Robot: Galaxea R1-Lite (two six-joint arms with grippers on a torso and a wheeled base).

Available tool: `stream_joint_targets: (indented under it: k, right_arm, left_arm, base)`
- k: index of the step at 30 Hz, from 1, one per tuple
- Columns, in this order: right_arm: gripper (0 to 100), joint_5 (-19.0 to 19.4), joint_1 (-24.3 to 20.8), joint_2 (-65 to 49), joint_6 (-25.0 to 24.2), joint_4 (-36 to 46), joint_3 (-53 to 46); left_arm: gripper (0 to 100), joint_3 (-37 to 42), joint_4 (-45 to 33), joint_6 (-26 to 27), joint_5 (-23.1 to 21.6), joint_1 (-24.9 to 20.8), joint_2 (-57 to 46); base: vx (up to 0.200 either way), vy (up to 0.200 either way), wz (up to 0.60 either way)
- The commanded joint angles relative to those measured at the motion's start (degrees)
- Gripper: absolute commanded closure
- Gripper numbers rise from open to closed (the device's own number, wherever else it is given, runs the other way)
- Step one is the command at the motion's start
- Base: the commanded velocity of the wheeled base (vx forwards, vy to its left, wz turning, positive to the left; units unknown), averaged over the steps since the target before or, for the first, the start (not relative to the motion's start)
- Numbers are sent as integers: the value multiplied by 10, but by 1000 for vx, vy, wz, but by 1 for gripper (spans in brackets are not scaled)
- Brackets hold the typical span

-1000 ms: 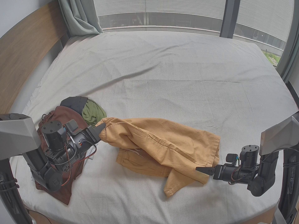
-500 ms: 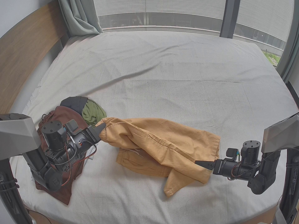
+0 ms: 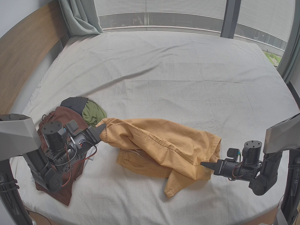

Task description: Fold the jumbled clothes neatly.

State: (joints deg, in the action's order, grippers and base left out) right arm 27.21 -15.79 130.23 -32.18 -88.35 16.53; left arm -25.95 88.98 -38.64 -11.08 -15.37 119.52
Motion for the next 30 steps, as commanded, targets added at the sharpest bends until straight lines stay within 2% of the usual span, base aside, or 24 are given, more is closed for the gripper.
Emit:
stream_joint_targets:
  k: [1, 10, 20, 25, 30]
  right_arm:
    - [100, 0, 5, -9, 0, -1, 2]
    - [100, 13, 54, -66, -5, -1, 18]
    - [100, 56, 130, -82, -17, 0, 25]
    - [100, 65, 145, -84, -15, 0, 25]
    - [100, 65, 139, -78, -15, 0, 25]
  left_arm:
    - [100, 0, 1, 0, 0, 0, 5]
    - [100, -1, 1, 0, 0, 3, 5]
    - [100, -19, 1, 0, 4, 13, 15]
    - [100, -25, 1, -1, 4, 24, 14]
    - [100, -22, 1, 0, 4, 24, 17]
  base:
    - [0, 0, 0]
    - [0, 0, 0]
    - [0, 0, 0]
    - [0, 0, 0]
    - [0, 0, 0]
